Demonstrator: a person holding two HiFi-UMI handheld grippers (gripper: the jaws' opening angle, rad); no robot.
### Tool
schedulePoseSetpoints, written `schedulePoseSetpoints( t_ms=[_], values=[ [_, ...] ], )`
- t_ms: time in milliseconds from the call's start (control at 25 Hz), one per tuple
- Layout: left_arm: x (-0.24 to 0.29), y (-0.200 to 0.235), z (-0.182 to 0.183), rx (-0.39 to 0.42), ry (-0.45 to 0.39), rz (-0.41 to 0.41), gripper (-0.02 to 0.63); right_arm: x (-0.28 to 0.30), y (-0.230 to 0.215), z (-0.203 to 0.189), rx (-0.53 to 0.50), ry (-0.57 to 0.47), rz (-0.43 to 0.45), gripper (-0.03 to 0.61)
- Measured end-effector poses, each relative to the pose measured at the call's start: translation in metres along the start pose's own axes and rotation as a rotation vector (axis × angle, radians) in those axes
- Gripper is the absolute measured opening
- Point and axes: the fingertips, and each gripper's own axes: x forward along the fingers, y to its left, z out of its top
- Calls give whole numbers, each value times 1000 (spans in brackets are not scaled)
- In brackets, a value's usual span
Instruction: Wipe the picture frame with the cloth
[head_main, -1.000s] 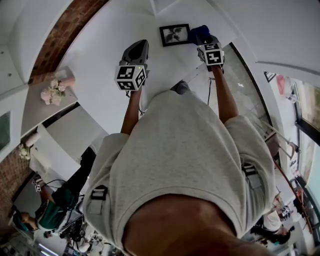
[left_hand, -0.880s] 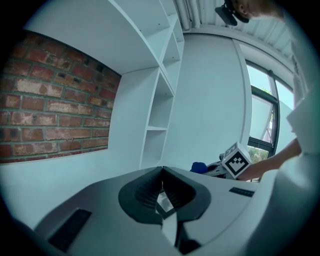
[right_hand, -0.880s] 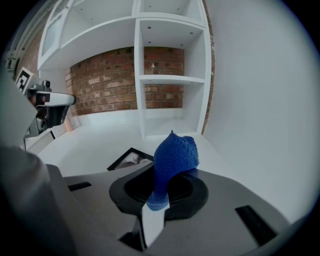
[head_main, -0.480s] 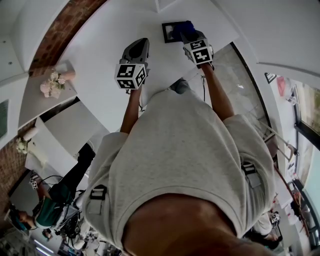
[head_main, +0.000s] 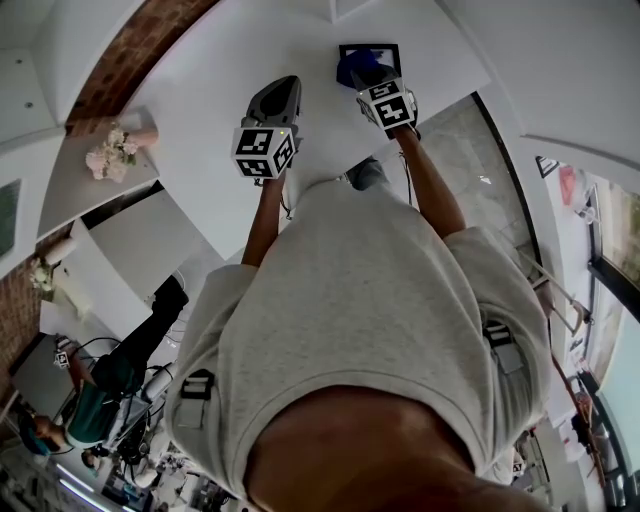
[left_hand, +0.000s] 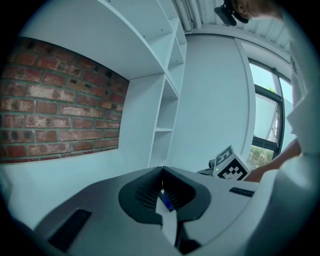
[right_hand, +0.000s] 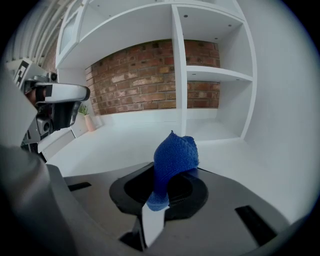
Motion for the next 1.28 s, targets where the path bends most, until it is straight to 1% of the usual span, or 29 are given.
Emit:
schedulePoseSetpoints(
  t_ms=[200, 440, 880, 1280],
  values=[
    [1, 2, -1, -1, 4, 1, 15, 9, 0, -11, 13, 26, 4, 60],
    [5, -1, -2, 0, 10, -8, 15, 4, -16, -22, 37, 40, -24, 60],
    [16, -12, -4, 12, 17, -53, 15, -19, -52, -45, 64, 61, -101, 60],
    [22, -18, -2, 22, 22, -70, 15, -51, -95, -67, 95, 77, -185, 60]
  ],
)
